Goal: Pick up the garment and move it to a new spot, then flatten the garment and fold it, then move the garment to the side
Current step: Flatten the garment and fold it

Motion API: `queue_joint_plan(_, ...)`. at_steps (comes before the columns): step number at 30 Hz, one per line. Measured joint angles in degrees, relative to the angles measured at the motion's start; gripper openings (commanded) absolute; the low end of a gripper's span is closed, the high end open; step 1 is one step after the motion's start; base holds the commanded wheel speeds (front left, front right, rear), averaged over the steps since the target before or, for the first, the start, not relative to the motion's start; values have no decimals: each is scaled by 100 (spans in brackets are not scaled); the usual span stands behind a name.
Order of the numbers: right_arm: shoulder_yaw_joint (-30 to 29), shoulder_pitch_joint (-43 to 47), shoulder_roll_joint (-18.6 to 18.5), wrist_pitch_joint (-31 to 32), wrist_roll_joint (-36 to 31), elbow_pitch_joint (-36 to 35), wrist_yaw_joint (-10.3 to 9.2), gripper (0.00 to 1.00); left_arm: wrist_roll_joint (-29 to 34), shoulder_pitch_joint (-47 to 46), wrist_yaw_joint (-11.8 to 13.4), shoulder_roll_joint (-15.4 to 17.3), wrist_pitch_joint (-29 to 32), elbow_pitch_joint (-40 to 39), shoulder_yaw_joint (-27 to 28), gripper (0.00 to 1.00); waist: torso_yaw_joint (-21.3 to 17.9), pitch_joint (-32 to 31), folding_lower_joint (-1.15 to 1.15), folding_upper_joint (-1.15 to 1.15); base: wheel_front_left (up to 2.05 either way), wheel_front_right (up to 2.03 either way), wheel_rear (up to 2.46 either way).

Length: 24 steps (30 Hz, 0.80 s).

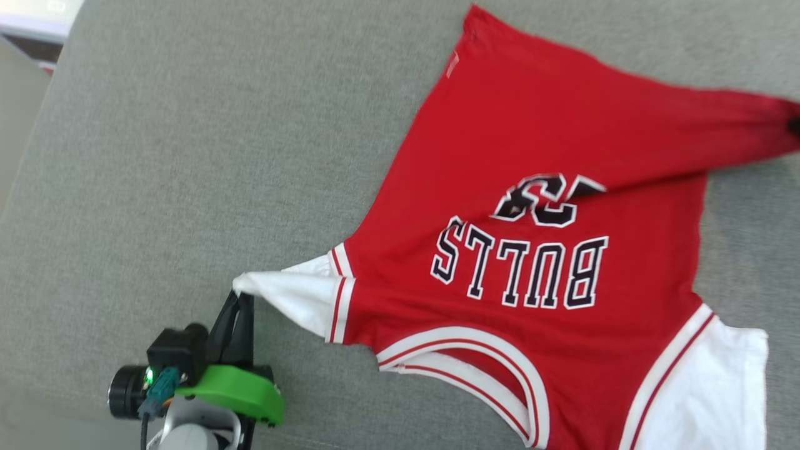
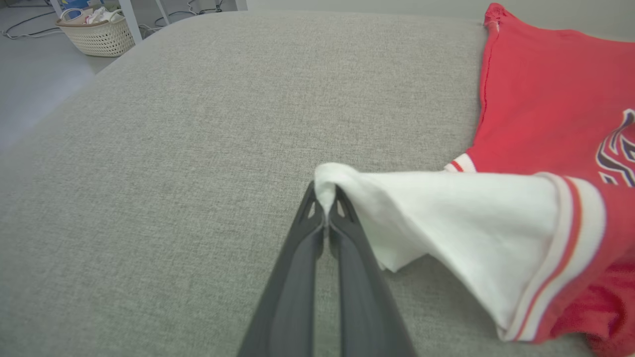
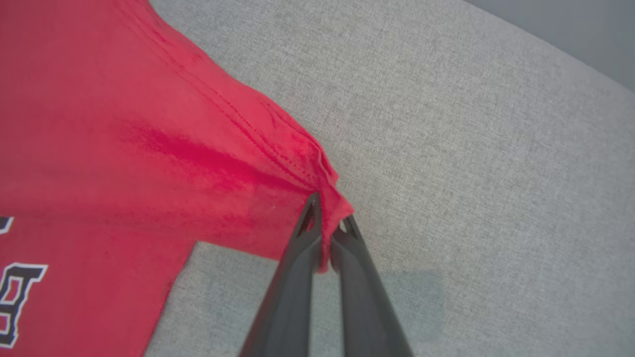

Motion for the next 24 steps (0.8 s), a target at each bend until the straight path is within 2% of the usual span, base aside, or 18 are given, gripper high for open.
queue_joint_plan(7, -5, 1655, -581, -438, 522, -837, 0, 0, -3, 494, 14, 46, 0, 34, 205, 0, -300, -677, 0, 0, 0, 0, 0)
queue_joint_plan(13, -361, 3160, -904, -633, 833, -1410, 0, 0, -11, 785, 38, 112, 0, 56, 324, 0, -600, -1139, 0, 0, 0, 0, 0)
queue_joint_plan(19, -781, 4657, -835, -647, 931, -1688, 0, 0, -13, 891, 46, 131, 0, 52, 358, 0, -939, -1436, 0, 0, 0, 0, 0)
queue_joint_plan(24, -1077, 5662, -449, -626, 903, -1834, 0, 0, -13, 893, 46, 131, 0, 52, 343, 0, -1095, -1559, -1, 0, 0, 0, 0)
